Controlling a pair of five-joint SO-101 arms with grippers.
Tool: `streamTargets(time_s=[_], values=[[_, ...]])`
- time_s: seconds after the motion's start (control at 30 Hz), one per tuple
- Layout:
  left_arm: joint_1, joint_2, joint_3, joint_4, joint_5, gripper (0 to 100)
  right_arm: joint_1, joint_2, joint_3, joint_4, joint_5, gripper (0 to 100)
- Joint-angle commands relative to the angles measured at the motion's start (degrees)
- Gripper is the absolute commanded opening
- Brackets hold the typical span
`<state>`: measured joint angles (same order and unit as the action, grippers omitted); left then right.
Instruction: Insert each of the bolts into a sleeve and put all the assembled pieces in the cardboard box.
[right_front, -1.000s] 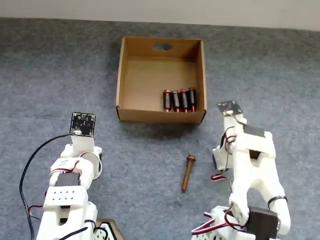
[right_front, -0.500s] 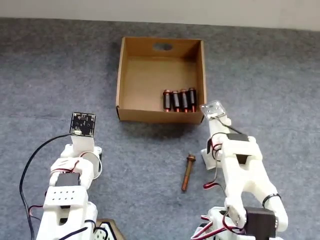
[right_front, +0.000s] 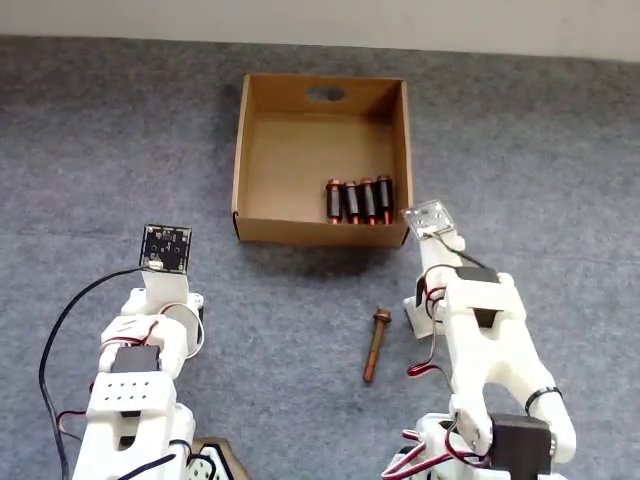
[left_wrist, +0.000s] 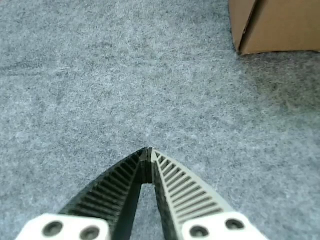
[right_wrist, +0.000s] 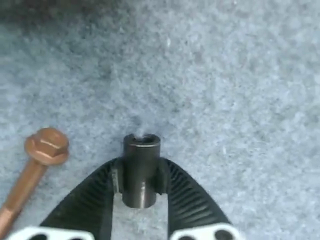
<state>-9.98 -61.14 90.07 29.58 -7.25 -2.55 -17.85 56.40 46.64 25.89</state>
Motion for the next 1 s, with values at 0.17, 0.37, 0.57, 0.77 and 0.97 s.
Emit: streamTargets(time_s=[0.17,0.37,0.57,0.77,0.97], values=[[0.7,-0.6,-0.9,1.1,-0.5,1,-0.5,-25.3,-4.5,17.2,-3.8,0.6],[-1.7,-0.6,-6.6,11.1,-0.5,1,-0.7,-56.9,9.2,16.5,-9.4,0.6],[0.0,0.0,-9.9,15.4,-8.3,1,-0.4,-79.0,29.3,11.2,-16.7,0.6],[3.1,0.1,-26.2,33.3,-13.8,1,2.8,-87.2,35.8,11.1,-22.8,0.6],[14.1,2.6,-44.8,49.8,-13.7,1,11.6,-86.5,35.8,10.9,-27.0,0.6]])
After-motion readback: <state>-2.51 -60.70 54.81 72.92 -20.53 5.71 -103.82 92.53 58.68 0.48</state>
